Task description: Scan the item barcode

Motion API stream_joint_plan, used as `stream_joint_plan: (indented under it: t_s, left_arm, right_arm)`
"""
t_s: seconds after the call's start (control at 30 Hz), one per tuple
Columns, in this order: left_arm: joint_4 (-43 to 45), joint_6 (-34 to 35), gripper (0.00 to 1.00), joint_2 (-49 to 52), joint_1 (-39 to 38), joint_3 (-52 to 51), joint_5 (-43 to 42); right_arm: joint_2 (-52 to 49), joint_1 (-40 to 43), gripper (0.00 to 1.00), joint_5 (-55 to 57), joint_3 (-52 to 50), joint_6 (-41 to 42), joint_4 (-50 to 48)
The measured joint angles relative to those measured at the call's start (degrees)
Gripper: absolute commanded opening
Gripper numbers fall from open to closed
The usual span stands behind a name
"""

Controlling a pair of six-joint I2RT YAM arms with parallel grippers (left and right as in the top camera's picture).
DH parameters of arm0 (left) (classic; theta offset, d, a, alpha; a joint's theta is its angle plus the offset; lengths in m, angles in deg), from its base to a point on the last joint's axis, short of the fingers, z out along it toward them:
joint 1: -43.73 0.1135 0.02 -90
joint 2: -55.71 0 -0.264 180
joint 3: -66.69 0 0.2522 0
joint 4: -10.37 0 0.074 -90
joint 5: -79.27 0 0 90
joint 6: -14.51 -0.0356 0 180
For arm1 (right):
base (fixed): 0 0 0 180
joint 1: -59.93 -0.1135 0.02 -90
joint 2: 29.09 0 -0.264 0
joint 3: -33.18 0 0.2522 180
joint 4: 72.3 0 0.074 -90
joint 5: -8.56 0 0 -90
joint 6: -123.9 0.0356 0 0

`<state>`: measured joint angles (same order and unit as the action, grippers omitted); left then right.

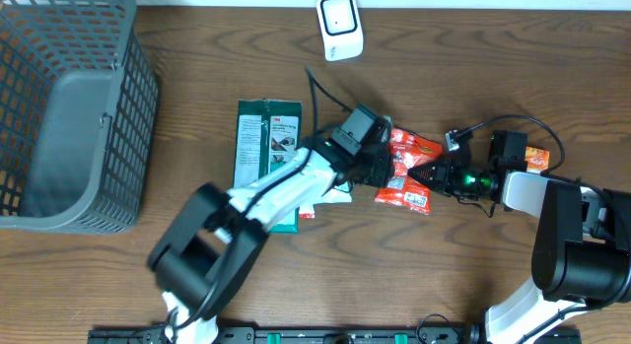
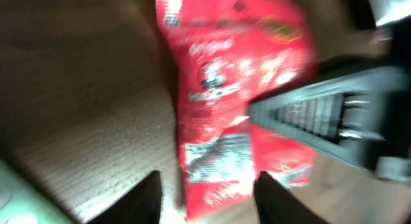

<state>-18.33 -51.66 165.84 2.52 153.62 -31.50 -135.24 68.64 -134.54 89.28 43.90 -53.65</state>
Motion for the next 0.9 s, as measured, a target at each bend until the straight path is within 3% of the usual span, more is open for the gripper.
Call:
stream_joint_plan:
  t_s: [0.2,0.43,0.67,0.9]
  left_arm:
    - [-6.58,-1.4,0.56,-8.35,1.51,0.0,0.09]
    - [-16.09,-3.06,0.63,-11.3,10.32,-0.04,-1.11]
    - [-21.77,-11.52,0.69,-11.45,18.49,-0.04,-15.67]
    - [-23.41,-20.59,0.73,-11.45,19.63,-0.04,-29.07]
  right_arm:
    - [0.22,0.0,0.08,-0.15,0.0,0.22,0.42]
    - [5.86,0.0,0.01,-2.67,-0.46,0.22,3.5]
    - [8.04,0.0,0.01,-7.89,-0.48,0.22,3.78]
    - [8.04,-0.04,0.01,-19.37,-0.63,4.83,-3.98]
